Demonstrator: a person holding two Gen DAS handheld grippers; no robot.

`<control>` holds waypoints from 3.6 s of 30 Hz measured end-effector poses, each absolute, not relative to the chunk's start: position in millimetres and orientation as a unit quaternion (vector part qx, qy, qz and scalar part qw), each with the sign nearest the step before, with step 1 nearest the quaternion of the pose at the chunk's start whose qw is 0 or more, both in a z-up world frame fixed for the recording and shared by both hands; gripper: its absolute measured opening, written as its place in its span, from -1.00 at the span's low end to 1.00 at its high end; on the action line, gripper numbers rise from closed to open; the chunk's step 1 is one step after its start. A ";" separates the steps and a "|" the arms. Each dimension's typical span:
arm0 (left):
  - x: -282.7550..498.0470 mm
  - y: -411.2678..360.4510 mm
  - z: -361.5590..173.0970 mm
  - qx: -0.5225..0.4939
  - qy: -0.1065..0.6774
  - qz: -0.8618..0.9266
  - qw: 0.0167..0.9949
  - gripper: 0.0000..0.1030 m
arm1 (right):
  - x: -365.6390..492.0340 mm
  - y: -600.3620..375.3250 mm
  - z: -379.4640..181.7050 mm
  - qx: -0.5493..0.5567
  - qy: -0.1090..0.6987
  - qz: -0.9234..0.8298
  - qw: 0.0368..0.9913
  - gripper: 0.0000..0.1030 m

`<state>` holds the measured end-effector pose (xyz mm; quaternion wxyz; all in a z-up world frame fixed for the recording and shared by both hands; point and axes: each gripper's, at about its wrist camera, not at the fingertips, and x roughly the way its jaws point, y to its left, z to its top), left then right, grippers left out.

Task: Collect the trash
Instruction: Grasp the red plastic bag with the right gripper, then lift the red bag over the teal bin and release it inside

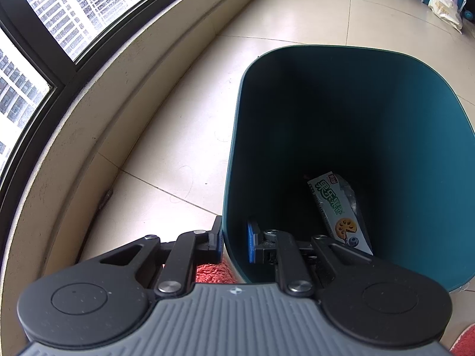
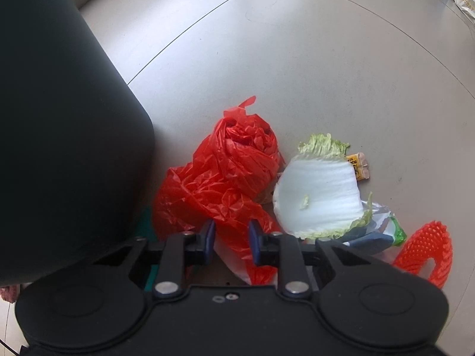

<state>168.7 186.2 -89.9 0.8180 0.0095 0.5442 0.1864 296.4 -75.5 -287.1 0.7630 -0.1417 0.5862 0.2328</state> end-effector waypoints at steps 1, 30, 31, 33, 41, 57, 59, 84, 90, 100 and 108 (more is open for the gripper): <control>168.6 186.2 -90.1 0.010 0.544 0.187 0.818 -0.72 | 295.8 -77.2 -281.8 -0.139 0.580 0.233 0.768 -1.00; 170.1 190.8 -92.6 0.003 0.547 0.180 0.818 -0.72 | 289.7 -67.5 -293.5 -0.216 0.551 0.284 0.755 0.11; 170.0 192.1 -92.7 0.000 0.548 0.179 0.817 -0.72 | 289.7 -66.2 -296.5 -0.217 0.551 0.283 0.754 -0.15; 169.1 193.7 -92.3 -0.004 0.547 0.176 0.818 -0.72 | 288.0 -65.5 -297.0 -0.227 0.549 0.277 0.755 -0.59; 167.1 193.4 -92.4 -0.001 0.546 0.174 0.819 -0.72 | 274.0 -76.1 -236.7 -0.190 0.493 0.275 0.803 -0.89; 170.7 191.8 -93.9 -0.007 0.549 0.185 0.815 -0.72 | 215.9 -118.2 -12.3 -0.114 0.403 0.322 0.849 -0.89; 170.3 192.4 -93.8 -0.009 0.549 0.185 0.815 -0.72 | 206.9 -107.7 -1.9 -0.107 0.398 0.341 0.845 -0.89; 166.5 189.3 -95.1 0.000 0.544 0.178 0.820 -0.72 | 197.2 72.9 -102.9 -0.249 0.489 0.332 0.767 -0.71; 165.9 189.6 -95.4 -0.002 0.544 0.177 0.820 -0.72 | 198.0 73.5 -105.3 -0.249 0.486 0.336 0.767 -0.56; 167.0 187.1 -95.5 0.002 0.544 0.181 0.819 -0.72 | 195.5 30.9 -54.2 -0.181 0.463 0.371 0.785 -0.43; 168.7 187.1 -95.6 -0.001 0.546 0.185 0.817 -0.72 | 192.7 -49.5 -5.3 -0.116 0.438 0.359 0.816 -0.29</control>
